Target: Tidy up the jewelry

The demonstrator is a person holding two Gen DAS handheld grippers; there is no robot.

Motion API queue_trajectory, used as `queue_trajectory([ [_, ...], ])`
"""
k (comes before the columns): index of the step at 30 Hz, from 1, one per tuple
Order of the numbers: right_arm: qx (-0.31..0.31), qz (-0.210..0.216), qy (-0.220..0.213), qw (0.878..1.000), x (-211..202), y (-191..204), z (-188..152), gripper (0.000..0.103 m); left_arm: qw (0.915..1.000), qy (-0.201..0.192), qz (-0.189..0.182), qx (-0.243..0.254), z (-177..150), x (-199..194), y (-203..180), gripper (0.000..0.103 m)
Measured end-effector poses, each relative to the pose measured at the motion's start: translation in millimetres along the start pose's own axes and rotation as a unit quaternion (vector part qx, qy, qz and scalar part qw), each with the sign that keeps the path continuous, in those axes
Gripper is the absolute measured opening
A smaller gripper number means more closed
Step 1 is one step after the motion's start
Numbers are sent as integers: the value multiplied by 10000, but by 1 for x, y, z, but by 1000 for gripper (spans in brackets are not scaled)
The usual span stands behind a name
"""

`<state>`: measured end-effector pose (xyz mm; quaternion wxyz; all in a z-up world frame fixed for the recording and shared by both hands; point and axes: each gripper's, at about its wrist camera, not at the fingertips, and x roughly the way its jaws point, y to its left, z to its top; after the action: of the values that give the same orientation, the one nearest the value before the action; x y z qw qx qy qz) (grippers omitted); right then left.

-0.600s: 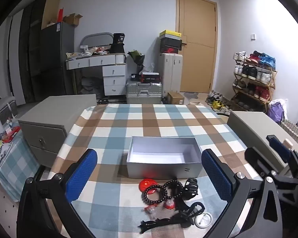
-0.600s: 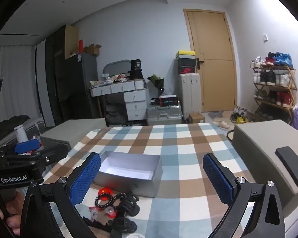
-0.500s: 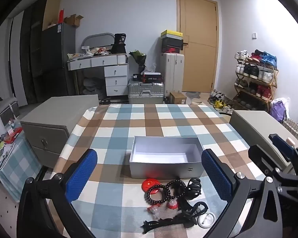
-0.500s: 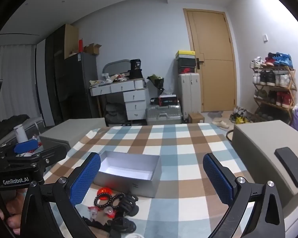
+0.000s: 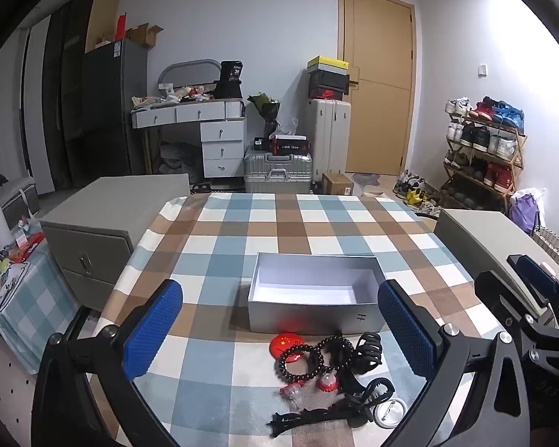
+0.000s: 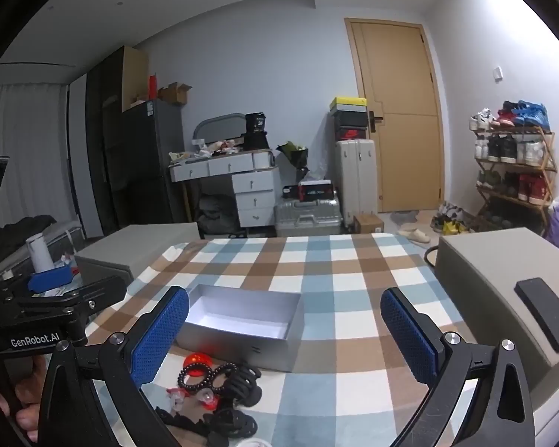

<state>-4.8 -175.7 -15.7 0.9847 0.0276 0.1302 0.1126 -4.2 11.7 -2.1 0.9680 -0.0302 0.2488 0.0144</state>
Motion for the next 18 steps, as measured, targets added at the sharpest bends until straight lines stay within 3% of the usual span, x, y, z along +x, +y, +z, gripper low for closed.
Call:
queue_trajectory([
  [6,2,-30,-2,10000,-1,-1,1,103,9998,160,-61,-64,-3,8,0,102],
  [18,-44,-19,2,10000,1,1,0,103,9999,123,-30,-93,-7,8,-3,102],
])
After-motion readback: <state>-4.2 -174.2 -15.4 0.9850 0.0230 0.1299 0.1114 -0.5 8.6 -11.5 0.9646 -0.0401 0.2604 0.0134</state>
